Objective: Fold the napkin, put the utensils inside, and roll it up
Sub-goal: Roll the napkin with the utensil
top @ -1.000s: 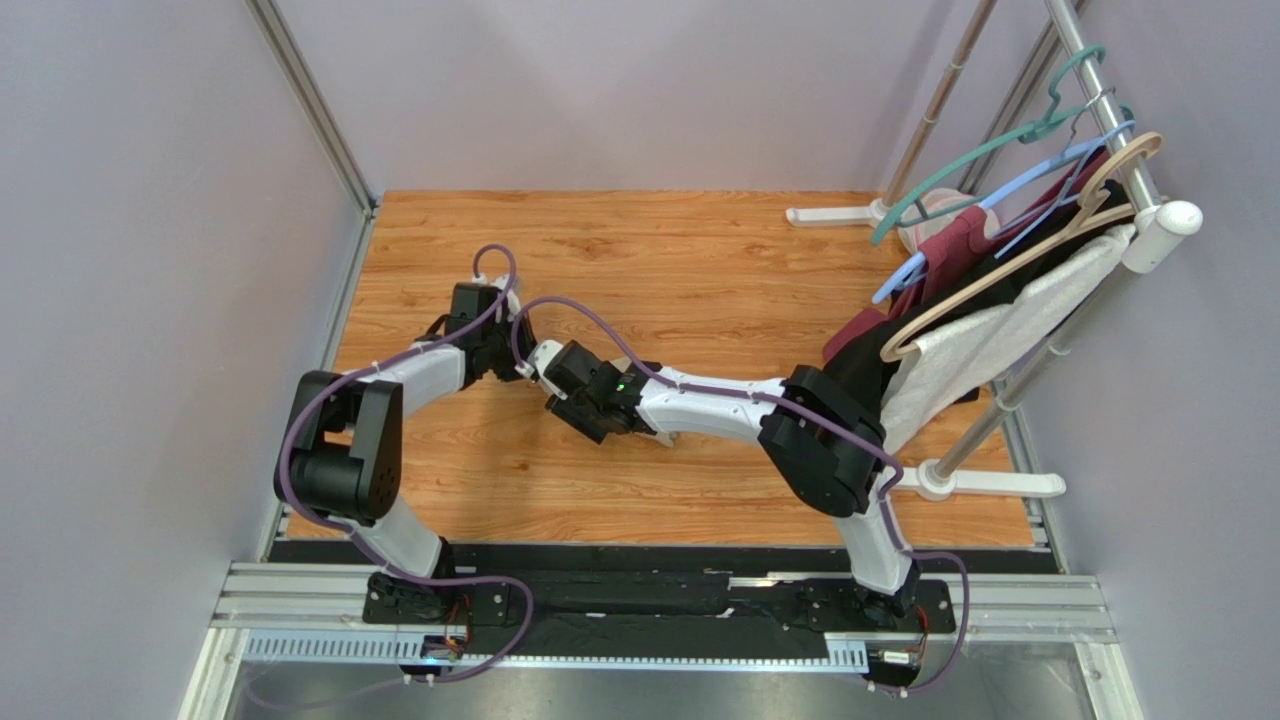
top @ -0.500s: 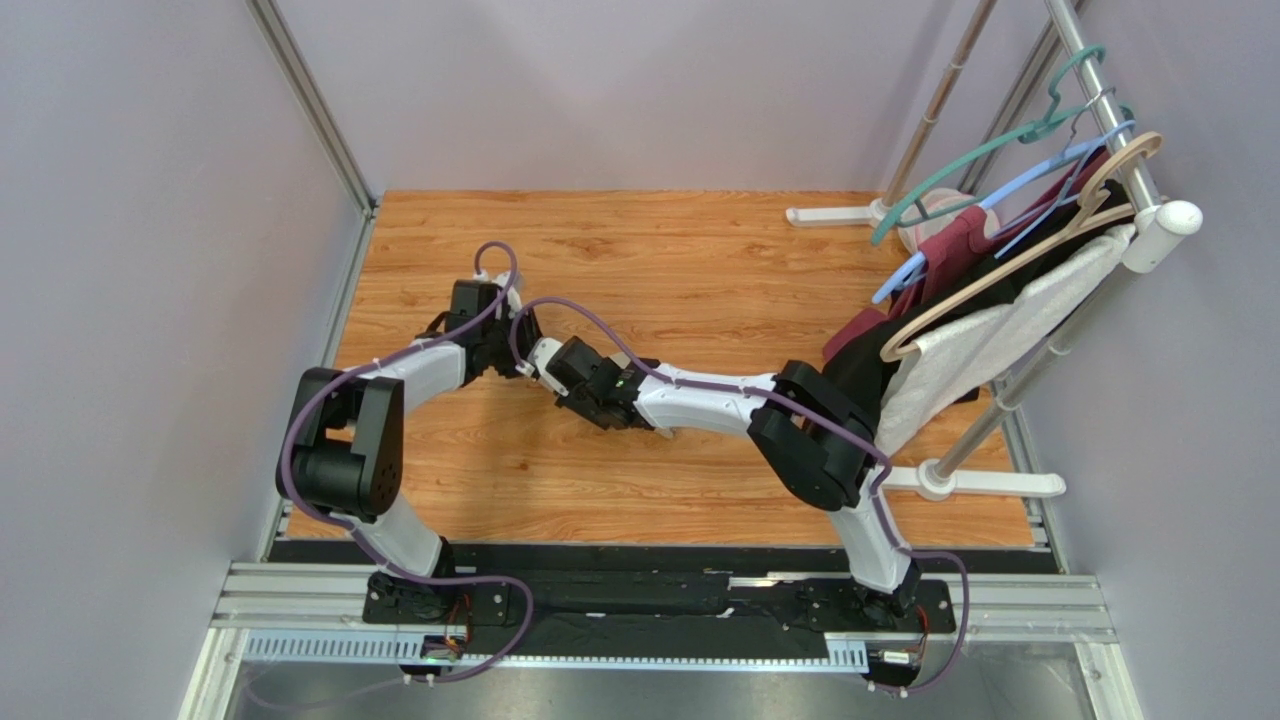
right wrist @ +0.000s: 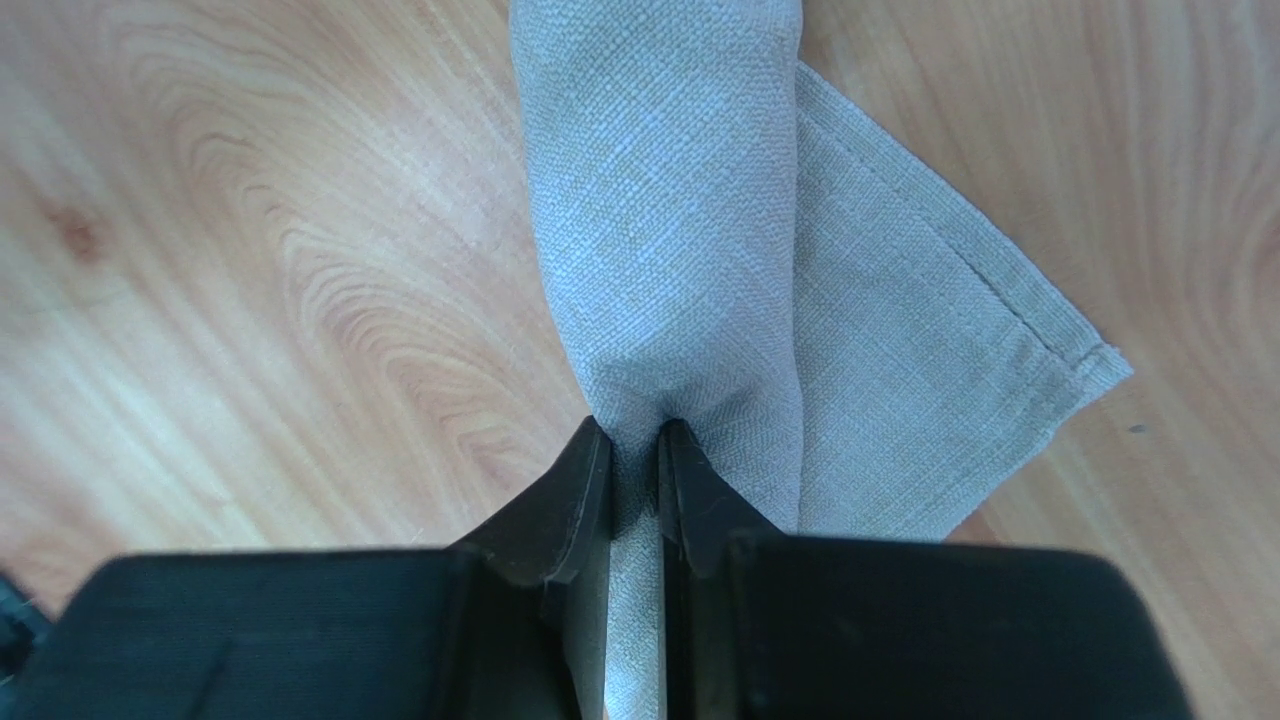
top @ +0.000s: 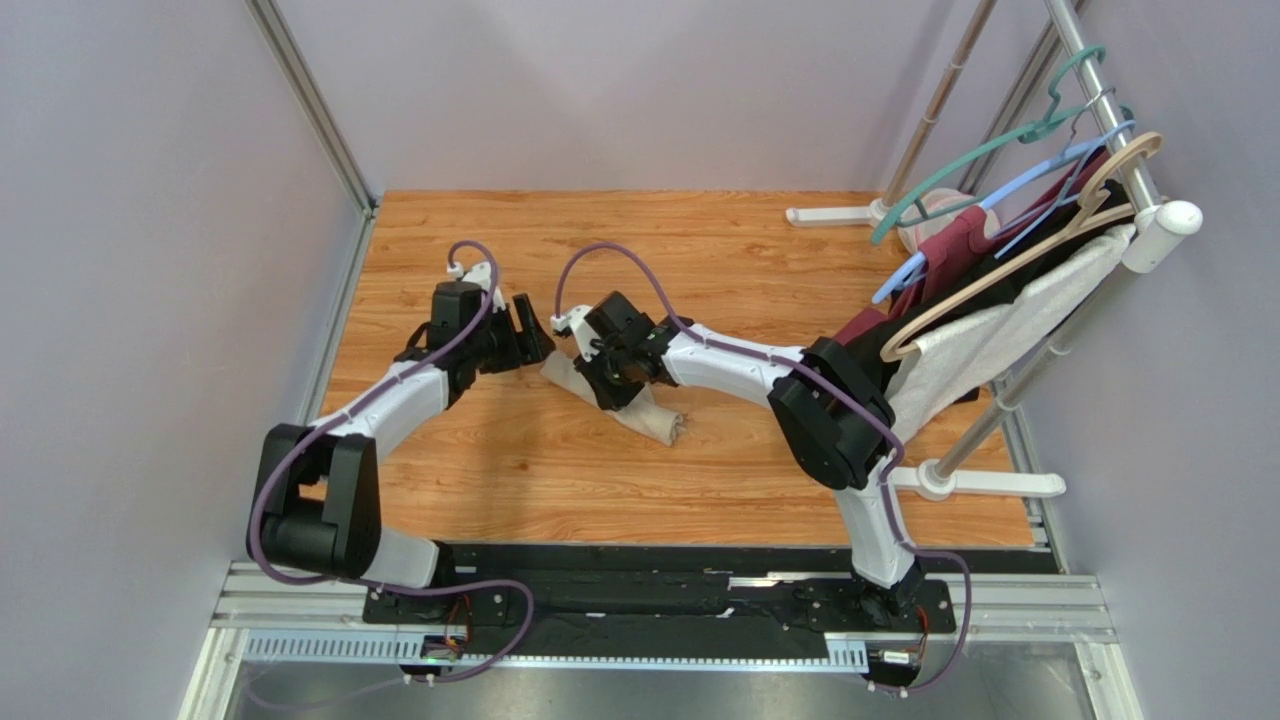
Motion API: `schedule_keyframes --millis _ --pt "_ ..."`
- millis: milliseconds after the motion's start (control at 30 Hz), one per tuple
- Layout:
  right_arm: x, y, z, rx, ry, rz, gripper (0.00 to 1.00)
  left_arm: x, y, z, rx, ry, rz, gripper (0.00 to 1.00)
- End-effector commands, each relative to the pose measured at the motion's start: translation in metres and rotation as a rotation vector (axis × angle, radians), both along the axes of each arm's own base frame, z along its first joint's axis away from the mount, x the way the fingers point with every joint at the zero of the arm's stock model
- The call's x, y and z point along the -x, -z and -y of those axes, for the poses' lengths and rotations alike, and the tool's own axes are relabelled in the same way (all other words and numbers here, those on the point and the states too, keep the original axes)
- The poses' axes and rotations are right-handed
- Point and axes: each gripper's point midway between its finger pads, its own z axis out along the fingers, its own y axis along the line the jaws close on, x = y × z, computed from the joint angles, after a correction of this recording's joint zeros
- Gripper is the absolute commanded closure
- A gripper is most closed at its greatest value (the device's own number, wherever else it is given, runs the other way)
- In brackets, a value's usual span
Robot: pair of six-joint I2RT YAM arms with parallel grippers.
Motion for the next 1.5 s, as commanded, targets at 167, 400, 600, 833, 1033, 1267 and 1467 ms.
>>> schedule_keyframes --millis 167,400,600,833,1033,1267,1467 --pt "0.048 0.006 0.010 -0.103 0.029 -0.483 0.95 0.010 -0.008 0.007 0.040 0.054 0.115 0.23" --pt "0.048 0.007 0.007 -0.171 0.017 -0.598 0.95 0.012 -0.001 0.019 0.079 0.119 0.114 0.23" --pt "0.047 0.012 0.007 -0.217 0.006 -0.674 0.95 0.007 0.001 0.025 0.102 0.144 0.120 0.24" --pt "0.037 0.019 0.011 -0.265 0.022 -0.733 0.95 0.004 0.018 0.029 0.115 0.155 0.059 0.32" --pt "0.031 0.027 0.012 -0.278 0.030 -0.756 0.95 0.004 0.024 0.037 0.144 0.182 0.041 0.46" --pt "0.025 0.009 0.014 -0.282 0.021 -0.692 0.69 -0.001 0.026 0.041 0.154 0.193 0.011 0.99" --pt "0.005 -0.039 0.021 -0.267 0.067 -0.507 0.48 -0.001 0.038 0.039 0.119 0.187 -0.091 1.00"
